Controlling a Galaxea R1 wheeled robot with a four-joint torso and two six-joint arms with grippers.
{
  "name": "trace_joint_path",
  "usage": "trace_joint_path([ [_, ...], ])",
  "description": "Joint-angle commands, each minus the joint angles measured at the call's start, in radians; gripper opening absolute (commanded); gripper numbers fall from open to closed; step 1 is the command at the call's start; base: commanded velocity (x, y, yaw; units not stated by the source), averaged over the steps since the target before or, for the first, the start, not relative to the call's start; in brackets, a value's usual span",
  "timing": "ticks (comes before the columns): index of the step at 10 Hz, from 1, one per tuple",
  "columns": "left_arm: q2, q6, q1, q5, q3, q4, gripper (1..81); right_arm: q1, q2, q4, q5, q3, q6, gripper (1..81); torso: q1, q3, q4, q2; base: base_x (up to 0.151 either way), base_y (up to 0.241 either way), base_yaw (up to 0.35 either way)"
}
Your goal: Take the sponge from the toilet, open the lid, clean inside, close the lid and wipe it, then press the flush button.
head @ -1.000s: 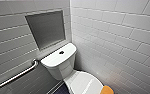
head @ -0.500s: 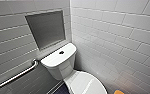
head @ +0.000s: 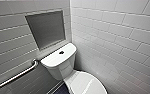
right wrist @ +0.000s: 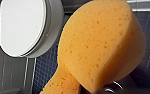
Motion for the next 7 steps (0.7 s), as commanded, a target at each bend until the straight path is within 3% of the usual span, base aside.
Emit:
trace_joint_path([
  [1,-0.132,-0.002,-0.111,0.072,0.192,-0.022,81.1,-0.123,-0.044,0.093,-0.011,0.043,-0.106,1.0,0.0,0.0,0.0,0.0,0.0,0.0,0.0],
  [2,-0.184,-0.002,-0.159,0.074,0.255,-0.048,81.1,-0.172,-0.024,0.252,-0.011,0.048,-0.268,1.0,0.0,0.0,0.0,0.0,0.0,0.0,0.0],
  [3,-0.233,-0.003,-0.2,0.081,0.318,-0.068,81.1,-0.204,-0.003,0.44,-0.012,0.056,-0.491,1.0,0.0,0.0,0.0,0.0,0.0,0.0,0.0],
  [4,-0.275,-0.003,-0.239,0.089,0.364,-0.083,81.1,-0.224,0.019,0.561,-0.026,0.062,-0.649,1.0,0.0,0.0,0.0,0.0,0.0,0.0,0.0],
  [5,-0.287,-0.003,-0.278,0.089,0.369,-0.091,81.1,-0.265,0.033,0.548,-0.026,0.051,-0.667,1.0,0.0,0.0,0.0,0.0,0.0,0.0,0.0],
  [7,-0.289,-0.005,-0.366,0.098,0.342,-0.104,81.1,-0.319,0.077,0.396,-0.015,0.025,-0.679,1.0,0.0,0.0,0.0,0.0,0.0,0.0,0.0],
])
